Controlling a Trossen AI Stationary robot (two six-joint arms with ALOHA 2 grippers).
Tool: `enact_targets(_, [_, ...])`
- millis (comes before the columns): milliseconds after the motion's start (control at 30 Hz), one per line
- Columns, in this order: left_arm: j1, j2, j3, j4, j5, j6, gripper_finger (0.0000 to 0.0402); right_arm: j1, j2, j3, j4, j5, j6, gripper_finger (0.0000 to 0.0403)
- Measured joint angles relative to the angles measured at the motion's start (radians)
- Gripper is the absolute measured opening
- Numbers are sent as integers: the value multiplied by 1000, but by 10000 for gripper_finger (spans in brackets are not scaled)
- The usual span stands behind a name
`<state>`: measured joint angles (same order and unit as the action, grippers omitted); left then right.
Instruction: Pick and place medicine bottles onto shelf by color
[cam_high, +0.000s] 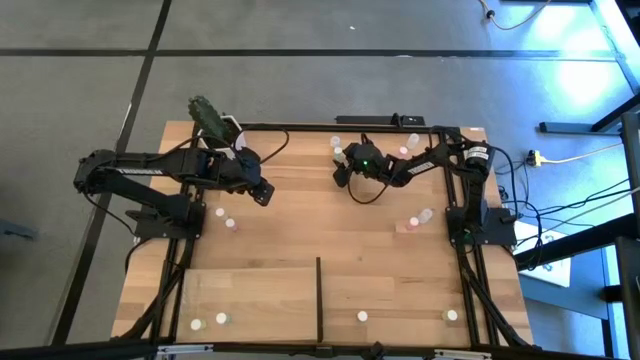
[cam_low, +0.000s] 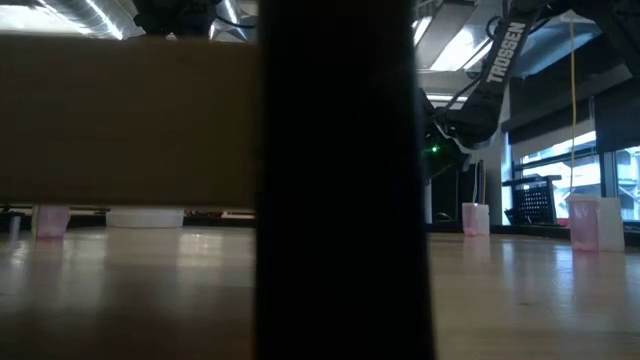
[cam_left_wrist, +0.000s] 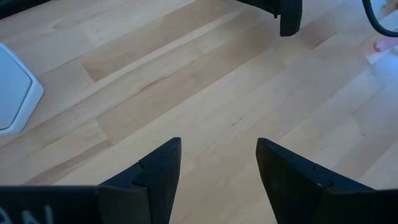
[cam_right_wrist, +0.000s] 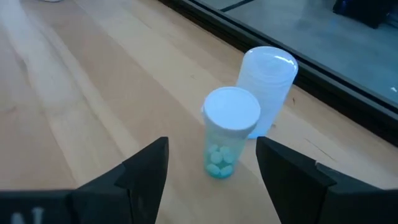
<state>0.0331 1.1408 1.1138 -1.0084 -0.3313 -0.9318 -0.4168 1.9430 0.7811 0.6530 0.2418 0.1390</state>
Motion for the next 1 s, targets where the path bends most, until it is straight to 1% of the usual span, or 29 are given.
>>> enact_targets(400, [0, 0, 0, 0, 0, 0, 202, -11, 0, 0, 1, 0, -4, 244])
enact_targets(533, [0, 0, 0, 0, 0, 0, 202, -11, 0, 0, 1, 1, 92, 244])
enact_targets(633, [0, 0, 0, 0, 0, 0, 202, -11, 0, 0, 1, 1, 118, 244])
enact_targets(833, [0, 0, 0, 0, 0, 0, 202, -11, 0, 0, 1, 1, 111, 244])
enact_targets(1000, [0, 0, 0, 0, 0, 1, 202, -11, 0, 0, 1, 2, 7, 244])
